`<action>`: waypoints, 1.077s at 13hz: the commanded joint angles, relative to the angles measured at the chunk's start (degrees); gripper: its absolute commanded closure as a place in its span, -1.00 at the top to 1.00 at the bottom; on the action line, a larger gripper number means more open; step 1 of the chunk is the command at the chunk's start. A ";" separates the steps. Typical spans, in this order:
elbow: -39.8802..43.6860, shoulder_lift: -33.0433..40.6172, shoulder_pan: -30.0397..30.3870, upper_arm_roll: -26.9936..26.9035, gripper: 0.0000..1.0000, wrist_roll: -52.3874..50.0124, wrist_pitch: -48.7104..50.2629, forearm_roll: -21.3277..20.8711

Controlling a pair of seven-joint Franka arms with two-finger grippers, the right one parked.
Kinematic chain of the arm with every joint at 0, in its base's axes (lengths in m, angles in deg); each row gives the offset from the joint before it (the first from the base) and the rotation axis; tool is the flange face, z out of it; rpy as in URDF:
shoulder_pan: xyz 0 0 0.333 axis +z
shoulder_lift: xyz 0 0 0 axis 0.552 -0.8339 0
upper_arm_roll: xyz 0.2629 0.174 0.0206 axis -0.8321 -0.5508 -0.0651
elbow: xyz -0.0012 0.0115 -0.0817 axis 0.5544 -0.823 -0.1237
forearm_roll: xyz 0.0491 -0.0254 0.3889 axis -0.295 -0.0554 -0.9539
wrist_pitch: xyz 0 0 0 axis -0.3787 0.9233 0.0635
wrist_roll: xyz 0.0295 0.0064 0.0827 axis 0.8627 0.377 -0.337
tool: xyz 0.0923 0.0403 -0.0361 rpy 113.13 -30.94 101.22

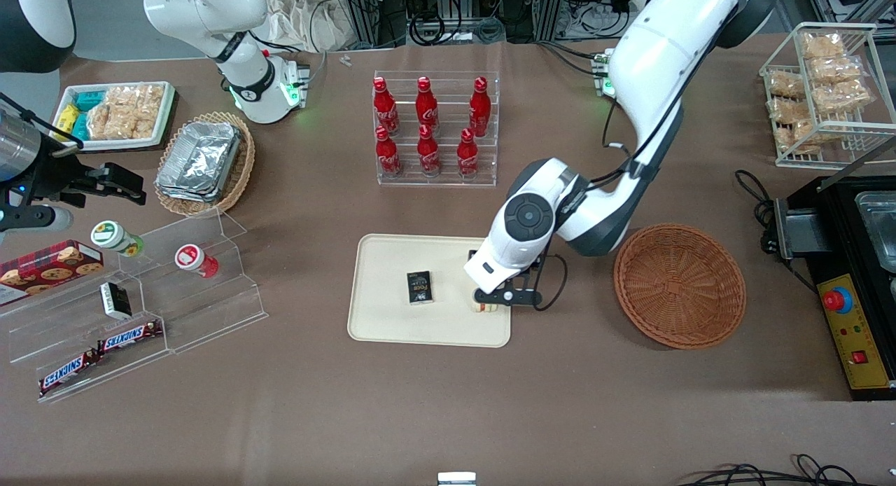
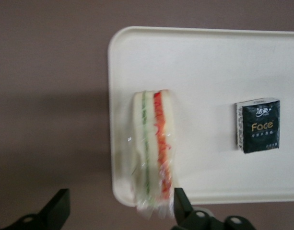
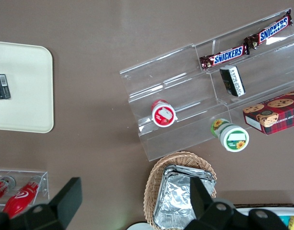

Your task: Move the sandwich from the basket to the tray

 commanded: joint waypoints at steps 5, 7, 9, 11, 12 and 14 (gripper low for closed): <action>-1.27 21.08 9.36 -0.41 0.99 13.32 23.85 6.16; -1.18 26.01 14.54 -0.41 0.99 20.78 29.92 6.33; -1.01 30.84 19.37 -0.50 0.99 24.41 34.84 7.38; -0.83 34.72 22.20 -1.11 0.99 24.42 36.62 6.25; -0.74 35.60 23.78 -2.16 1.00 24.42 37.76 6.33; 1.88 35.53 26.68 -5.14 1.00 24.86 39.43 7.38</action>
